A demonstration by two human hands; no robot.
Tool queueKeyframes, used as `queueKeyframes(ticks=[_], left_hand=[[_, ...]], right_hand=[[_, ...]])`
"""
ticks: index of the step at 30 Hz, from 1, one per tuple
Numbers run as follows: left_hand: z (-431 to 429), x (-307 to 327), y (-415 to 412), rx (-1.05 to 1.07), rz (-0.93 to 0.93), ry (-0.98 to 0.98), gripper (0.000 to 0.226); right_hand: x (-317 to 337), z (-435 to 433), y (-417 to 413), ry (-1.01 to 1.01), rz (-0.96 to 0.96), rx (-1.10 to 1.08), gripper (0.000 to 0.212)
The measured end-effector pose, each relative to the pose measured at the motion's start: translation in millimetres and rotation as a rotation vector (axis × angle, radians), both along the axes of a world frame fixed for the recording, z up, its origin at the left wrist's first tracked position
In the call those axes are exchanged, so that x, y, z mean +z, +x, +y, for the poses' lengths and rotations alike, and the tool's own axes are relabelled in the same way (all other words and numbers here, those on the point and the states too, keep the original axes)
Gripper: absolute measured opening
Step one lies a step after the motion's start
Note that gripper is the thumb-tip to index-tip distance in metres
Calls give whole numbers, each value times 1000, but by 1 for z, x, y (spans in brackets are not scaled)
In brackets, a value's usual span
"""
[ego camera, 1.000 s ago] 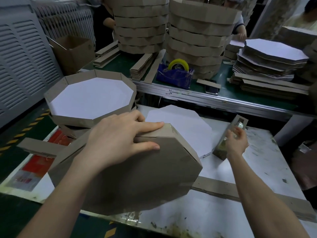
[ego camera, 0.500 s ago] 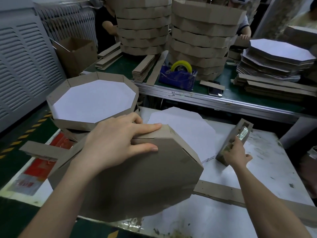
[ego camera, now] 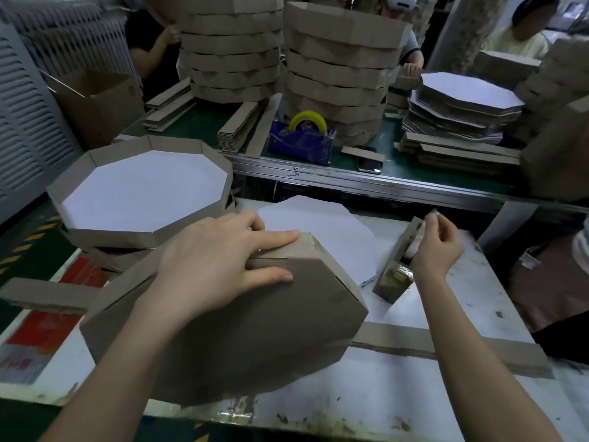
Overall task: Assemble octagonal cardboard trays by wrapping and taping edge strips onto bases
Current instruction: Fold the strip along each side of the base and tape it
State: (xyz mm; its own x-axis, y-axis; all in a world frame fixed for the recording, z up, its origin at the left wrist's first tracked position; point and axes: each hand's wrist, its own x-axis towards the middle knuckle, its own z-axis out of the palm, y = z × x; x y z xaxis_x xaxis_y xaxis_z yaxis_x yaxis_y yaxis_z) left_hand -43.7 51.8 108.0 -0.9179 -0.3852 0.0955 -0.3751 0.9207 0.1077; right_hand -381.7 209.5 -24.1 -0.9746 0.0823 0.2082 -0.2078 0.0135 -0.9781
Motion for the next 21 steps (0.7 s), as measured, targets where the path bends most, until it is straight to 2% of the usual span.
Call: queueKeyframes(ticks=[2, 6, 8, 10, 13, 17, 21], left_hand=[[1, 0, 2, 0, -3, -5, 71], [4, 1, 6, -3, -7, -4, 71], [6, 2, 9, -4, -3, 3, 70], [6, 2, 13, -1, 6, 9, 69], [7, 2, 18, 4, 10, 12, 67], [6, 2, 21, 15, 10, 19, 66], [6, 1, 19, 29, 6, 18, 68]], right_hand=[[-15, 3, 10, -17, -97, -25, 16], [-67, 14, 30, 25, -451, -54, 25], [-84, 19, 36, 73, -543, -60, 26], [-92, 23, 39, 134, -573, -75, 23], [-96, 28, 40, 177, -514, -65, 17], [-87, 24, 38, 125, -512, 12, 38], [-76, 19, 29, 87, -554, -175, 22]])
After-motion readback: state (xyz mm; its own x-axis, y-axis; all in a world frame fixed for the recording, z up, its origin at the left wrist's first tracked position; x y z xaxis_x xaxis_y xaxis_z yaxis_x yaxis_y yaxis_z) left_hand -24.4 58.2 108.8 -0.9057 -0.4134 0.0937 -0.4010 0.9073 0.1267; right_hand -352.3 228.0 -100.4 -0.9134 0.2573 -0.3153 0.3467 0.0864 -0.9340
